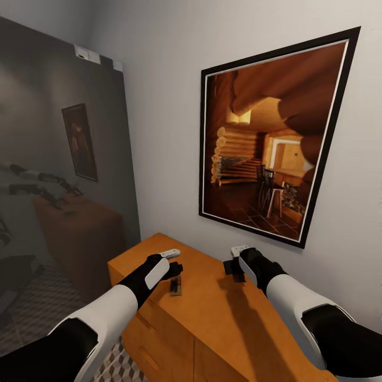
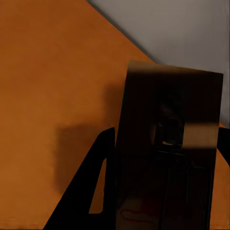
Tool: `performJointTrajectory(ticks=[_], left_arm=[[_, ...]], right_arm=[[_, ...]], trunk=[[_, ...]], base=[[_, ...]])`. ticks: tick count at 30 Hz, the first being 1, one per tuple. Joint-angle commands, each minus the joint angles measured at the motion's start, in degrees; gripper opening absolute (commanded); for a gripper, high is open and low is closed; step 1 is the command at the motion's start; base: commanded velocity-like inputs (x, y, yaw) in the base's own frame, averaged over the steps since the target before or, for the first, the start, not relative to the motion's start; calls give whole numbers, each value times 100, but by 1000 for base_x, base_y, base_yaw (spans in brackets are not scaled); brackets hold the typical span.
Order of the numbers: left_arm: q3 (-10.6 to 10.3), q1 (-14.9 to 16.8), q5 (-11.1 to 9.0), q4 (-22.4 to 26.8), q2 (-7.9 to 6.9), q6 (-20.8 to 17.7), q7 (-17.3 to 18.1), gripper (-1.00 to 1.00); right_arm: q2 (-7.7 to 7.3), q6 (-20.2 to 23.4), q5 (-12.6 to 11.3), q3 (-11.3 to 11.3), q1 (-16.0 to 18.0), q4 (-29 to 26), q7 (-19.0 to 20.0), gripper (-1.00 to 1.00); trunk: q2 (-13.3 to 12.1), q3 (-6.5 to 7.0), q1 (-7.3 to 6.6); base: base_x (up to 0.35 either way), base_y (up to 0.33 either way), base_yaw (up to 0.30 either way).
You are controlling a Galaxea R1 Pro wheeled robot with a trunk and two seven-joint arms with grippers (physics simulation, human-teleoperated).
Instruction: Take the four mousetraps from the cabinet in the bathroom and place them on the bathroom floor. Make sure all four end up on the same floor surface, and ensure that at least two of them are either under or directly next to the same bathroom sink.
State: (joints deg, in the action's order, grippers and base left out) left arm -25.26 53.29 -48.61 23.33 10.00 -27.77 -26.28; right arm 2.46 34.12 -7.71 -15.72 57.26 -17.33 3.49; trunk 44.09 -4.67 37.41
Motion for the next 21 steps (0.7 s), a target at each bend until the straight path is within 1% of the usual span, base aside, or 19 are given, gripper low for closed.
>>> performJointTrajectory(ticks=[1, 21], left_arm=[[-23, 6, -35, 5, 0, -11, -44, 100], [-23, 6, -35, 5, 0, -13, -44, 100]], right_arm=[[-5, 24, -66, -46, 5, -7, -5, -100], [-8, 21, -72, -45, 5, -7, -6, -100]], trunk=[[9, -10, 1], [9, -10, 1]], base=[[-53, -72, 0], [-7, -9, 0]])
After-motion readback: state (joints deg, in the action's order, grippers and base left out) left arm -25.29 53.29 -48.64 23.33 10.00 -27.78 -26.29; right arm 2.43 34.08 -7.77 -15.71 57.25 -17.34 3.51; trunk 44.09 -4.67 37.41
